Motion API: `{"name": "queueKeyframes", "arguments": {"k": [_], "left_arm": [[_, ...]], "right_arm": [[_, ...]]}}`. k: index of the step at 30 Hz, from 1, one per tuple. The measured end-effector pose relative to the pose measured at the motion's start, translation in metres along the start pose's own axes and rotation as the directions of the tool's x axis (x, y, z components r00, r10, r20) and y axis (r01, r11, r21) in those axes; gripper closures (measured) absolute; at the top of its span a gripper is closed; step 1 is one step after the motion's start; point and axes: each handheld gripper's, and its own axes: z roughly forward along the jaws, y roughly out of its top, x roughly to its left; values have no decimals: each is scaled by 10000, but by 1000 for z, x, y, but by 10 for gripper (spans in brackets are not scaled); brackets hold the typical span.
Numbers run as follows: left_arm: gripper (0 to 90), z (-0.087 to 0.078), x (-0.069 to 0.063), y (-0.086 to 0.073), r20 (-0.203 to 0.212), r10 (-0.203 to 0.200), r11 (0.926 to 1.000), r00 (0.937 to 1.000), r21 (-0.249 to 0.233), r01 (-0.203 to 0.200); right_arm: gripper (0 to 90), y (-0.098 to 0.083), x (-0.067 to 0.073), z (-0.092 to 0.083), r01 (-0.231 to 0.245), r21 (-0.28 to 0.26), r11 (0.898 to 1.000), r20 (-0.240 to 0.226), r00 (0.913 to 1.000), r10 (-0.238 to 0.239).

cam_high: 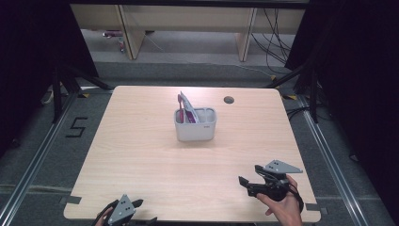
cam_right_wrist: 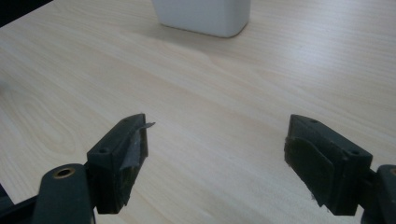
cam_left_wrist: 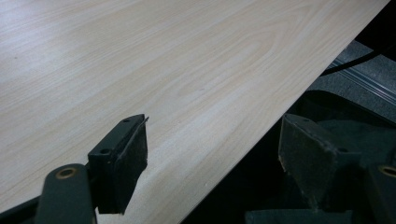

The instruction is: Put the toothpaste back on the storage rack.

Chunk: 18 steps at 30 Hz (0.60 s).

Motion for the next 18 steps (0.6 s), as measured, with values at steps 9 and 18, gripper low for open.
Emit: {"name": "queueKeyframes", "arguments": {"k": [9, 18], "left_arm": [[236, -1, 2, 0, -39, 281, 9993, 9996, 265, -280], [236, 1, 0, -1, -50, 29, 10000, 10000, 47, -28]], "right_arm": [[213, -17, 5, -5, -126, 322, 9994, 52, 9999, 124], [207, -29, 7, -6, 58, 610, 9981, -60, 10000, -54]]}}
